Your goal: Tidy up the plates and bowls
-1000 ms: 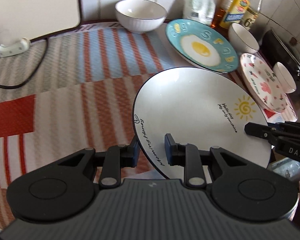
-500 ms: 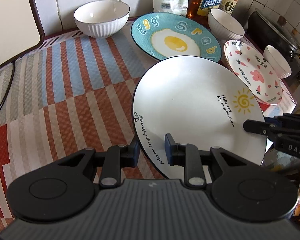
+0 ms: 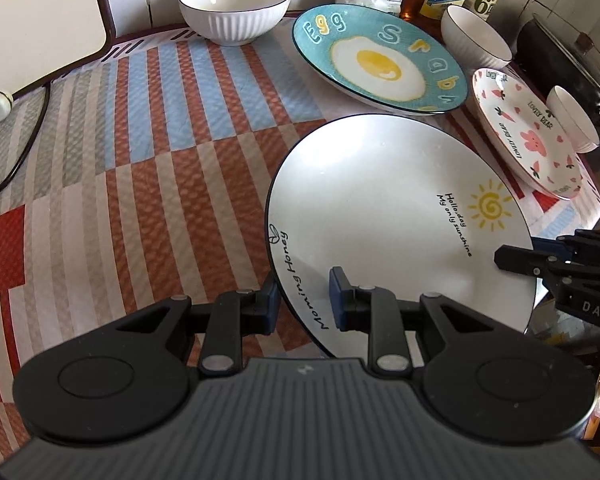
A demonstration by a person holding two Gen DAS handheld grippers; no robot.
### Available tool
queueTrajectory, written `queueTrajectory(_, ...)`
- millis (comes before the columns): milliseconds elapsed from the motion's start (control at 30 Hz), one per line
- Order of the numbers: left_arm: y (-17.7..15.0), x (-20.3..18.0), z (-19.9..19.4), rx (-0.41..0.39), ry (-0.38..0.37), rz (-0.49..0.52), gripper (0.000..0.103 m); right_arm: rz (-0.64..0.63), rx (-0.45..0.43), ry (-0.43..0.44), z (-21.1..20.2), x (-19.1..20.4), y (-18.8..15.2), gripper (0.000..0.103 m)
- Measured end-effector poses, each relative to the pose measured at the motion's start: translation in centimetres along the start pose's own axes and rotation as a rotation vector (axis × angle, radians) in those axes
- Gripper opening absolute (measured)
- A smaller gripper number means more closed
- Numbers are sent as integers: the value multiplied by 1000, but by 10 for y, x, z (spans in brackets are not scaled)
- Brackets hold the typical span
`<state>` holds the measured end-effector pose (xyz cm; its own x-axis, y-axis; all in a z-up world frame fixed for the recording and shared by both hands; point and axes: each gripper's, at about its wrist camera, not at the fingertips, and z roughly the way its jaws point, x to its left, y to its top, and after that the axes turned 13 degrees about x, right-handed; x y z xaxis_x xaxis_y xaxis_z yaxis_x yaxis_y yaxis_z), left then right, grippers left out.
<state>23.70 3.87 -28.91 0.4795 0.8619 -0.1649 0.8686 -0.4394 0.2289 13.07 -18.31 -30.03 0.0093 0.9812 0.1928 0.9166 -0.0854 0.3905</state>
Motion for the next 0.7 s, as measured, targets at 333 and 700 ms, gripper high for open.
queueTrajectory(333, -4, 10, -5, -3, 13, 4, 35, 58, 30, -63, 7, 8, 1, 34)
queueTrajectory(700, -12, -1, -76, -73, -60, 101, 50, 93, -89, -82, -60, 1, -10, 59)
